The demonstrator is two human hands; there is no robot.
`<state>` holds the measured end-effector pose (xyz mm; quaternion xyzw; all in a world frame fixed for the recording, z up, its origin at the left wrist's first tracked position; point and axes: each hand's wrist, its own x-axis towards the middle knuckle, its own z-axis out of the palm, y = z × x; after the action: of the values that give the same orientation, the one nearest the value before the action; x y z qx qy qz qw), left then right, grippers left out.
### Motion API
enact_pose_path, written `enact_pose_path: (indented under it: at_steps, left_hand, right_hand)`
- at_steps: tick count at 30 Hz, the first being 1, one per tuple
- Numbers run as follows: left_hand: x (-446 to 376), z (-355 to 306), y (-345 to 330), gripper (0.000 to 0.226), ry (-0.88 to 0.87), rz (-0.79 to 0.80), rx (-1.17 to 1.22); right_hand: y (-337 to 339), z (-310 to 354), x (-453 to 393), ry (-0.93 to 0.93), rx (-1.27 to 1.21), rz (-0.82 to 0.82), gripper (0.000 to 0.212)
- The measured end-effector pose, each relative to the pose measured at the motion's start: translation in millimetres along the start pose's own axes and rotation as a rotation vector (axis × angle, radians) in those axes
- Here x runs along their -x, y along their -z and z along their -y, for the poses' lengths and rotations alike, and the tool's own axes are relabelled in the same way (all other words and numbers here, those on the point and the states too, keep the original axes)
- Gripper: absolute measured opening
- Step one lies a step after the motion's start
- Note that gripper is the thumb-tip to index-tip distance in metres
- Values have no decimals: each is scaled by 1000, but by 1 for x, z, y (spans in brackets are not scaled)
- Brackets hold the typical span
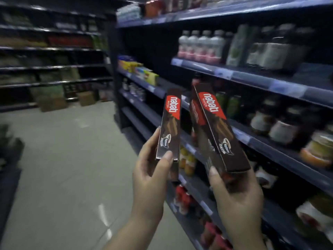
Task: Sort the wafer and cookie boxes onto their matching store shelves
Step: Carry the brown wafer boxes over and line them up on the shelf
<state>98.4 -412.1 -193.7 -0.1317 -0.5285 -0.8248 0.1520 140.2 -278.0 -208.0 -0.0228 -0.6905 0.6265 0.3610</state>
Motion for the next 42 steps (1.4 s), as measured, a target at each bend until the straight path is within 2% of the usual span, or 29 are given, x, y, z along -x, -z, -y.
enact_pose_path:
  at_steps: [4,8,14,20,24,27,34,38,42]
  left_hand:
    - [-39,1,57,51,-63,-212,-103]
    - [-92,10,103,50,-121,-342,-170]
    - [-201,34,139,57,-152,-423,-240]
    - [-307,58,171,55,-214,-509,-266]
    - [-371,80,211,58,-218,-553,-309]
    - [-433,96,252,57,-209,-590,-297]
    - [-584,119,359,49,-179,-554,-302]
    - [-681,131,393,48,-159,-435,-308]
    - [-761,164,418,45,-125,-384,-227]
  right_hand:
    - [-66,-28,-20,-67,-81,149,51]
    - [-126,-57,-57,-123,-165,272,41]
    - [-222,-99,-141,-147,-186,420,44]
    - [-320,-136,-229,-201,-254,507,31]
    - [-398,-166,-266,-220,-289,550,37]
    - [-465,-188,-296,-212,-306,600,34]
    - [-622,-225,-346,-218,-329,543,33]
    - [-694,-237,-389,-217,-300,490,30]
    - [-745,-268,-437,-251,-245,388,26]
